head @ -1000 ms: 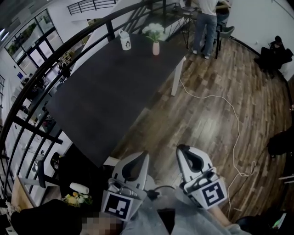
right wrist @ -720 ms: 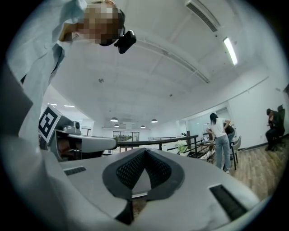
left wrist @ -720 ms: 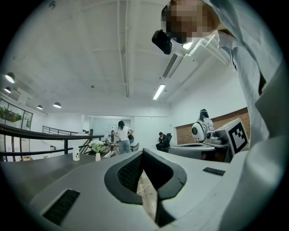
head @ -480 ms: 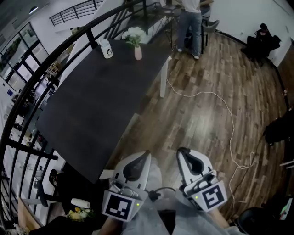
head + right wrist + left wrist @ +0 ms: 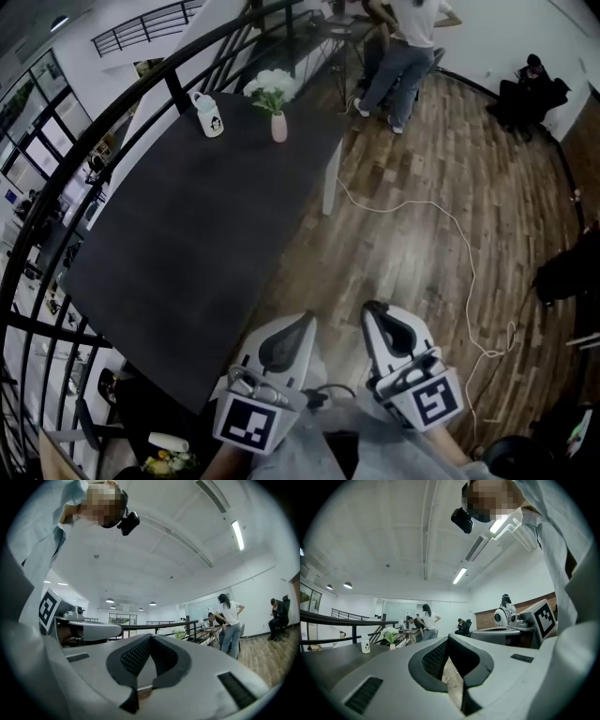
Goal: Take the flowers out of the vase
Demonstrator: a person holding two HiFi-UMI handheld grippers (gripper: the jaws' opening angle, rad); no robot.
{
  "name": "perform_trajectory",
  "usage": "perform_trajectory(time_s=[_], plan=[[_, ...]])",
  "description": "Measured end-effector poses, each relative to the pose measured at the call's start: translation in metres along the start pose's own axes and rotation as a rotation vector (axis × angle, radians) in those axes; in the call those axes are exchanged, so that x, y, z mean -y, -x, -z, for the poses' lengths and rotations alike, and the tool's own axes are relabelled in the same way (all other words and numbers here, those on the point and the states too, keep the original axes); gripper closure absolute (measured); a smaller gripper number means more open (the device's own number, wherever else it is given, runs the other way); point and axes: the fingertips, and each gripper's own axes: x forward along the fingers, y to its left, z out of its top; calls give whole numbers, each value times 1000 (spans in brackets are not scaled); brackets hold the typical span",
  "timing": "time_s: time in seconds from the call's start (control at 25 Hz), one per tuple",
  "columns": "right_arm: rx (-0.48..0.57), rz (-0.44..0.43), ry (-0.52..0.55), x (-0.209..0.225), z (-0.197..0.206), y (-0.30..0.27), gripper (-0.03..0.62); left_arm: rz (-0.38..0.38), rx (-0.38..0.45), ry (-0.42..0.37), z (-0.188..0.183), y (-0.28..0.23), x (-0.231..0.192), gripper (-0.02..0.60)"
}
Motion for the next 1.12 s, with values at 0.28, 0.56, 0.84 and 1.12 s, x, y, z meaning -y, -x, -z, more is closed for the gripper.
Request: perform_trajectory(time_s=[0.28,0.56,0.84,1.12], plan=[[1,19,26,33,-7,-49,595,9,5,14,-3,-42,-41,584],[-21,34,48,60,4,-91,595,21,13,41,3,-78,-75,584],[-31,63,44,87,7,-113,595,39,10,30,3,-110,-92,584],[-20,53,23,115,8,-128,595,43,-9,27,2,-144,-95,584]])
